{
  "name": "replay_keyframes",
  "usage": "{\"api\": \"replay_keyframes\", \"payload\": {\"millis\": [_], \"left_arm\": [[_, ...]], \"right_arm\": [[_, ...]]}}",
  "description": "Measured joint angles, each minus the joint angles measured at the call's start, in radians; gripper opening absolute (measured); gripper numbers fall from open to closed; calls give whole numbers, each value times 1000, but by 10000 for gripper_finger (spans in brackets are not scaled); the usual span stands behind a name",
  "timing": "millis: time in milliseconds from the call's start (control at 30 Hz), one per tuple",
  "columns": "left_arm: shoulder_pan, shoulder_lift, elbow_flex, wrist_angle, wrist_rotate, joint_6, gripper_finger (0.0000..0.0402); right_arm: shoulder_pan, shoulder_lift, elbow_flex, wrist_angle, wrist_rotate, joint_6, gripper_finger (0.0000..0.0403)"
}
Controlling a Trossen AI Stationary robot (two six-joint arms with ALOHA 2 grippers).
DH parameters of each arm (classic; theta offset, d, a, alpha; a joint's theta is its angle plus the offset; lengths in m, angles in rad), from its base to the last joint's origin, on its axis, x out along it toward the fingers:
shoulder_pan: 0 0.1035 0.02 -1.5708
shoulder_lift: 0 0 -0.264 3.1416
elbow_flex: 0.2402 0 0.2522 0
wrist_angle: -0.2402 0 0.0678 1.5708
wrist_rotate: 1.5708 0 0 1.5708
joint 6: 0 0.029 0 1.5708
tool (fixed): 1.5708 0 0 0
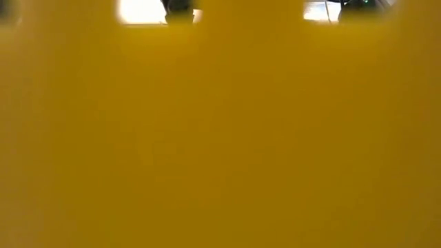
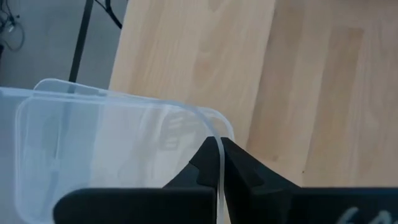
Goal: Stack baskets on shelf by color
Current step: Stack the middle transparent bin on top of the transparent bin on the shelf
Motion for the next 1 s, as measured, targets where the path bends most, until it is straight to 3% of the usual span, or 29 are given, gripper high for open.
{"api": "replay_keyframes", "payload": {"millis": [400,833,1000], "left_arm": [[-8,0,-2,-6,40,114,10],[6,5,-2,-15,60,56,5],[10,6,-3,-2,55,77,35]], "right_arm": [[0,0,0,0,0,-7,169],[0,0,0,15,0,-6,169],[0,0,0,15,0,-5,169]]}}
